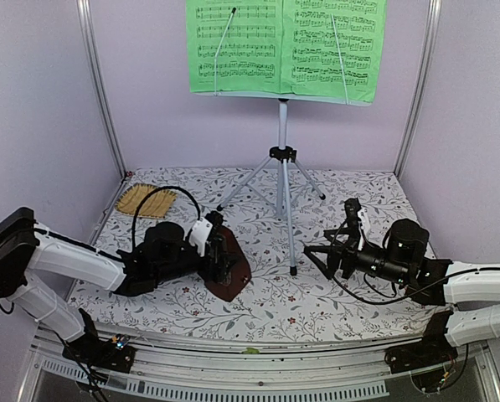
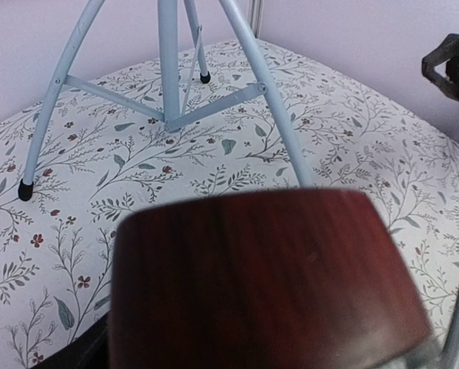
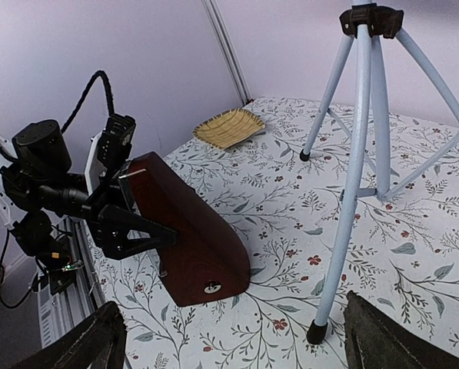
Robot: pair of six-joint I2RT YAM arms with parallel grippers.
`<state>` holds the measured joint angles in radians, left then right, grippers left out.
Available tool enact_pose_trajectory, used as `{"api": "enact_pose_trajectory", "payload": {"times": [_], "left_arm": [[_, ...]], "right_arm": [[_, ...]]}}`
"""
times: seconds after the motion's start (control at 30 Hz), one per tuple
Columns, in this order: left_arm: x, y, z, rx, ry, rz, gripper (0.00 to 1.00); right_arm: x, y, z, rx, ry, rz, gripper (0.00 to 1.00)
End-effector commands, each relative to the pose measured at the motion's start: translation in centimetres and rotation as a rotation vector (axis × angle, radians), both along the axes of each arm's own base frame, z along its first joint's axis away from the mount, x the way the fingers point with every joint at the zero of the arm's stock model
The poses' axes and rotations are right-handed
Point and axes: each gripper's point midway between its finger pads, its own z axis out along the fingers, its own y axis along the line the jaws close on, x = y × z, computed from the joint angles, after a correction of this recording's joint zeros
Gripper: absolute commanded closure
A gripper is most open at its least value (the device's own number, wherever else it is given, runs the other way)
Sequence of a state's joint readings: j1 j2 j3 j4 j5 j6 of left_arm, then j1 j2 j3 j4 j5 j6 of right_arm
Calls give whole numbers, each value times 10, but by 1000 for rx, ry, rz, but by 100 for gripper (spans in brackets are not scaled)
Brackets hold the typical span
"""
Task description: Set up the instrument practice props
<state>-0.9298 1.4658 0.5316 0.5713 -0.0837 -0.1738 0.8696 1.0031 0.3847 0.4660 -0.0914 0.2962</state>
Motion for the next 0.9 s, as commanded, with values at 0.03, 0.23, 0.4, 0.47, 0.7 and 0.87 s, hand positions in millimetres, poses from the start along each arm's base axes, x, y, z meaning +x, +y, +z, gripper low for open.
{"api": "enact_pose_trajectory", "payload": {"times": [0.03,0.23,0.4,0.47,0.7,0.87], "left_arm": [[2,-11,14,-29,-89,-23,21],[8,-19,9,2,-71,-23,19],[7,-21,10,-14,-65,-33,28],[8,-24,16,-21,-61,-40,44],[11,-30,70,-41,-110,-48,100],[4,-36,141,-54,-237,-86,100]], "right_arm": [[-1,1,5,17,-12,5,1],[-1,2,5,11,-11,7,1],[-2,2,4,9,-10,8,1],[-2,2,4,9,-11,9,1],[-3,1,12,20,-34,13,1],[-1,3,32,48,-99,16,1]]}}
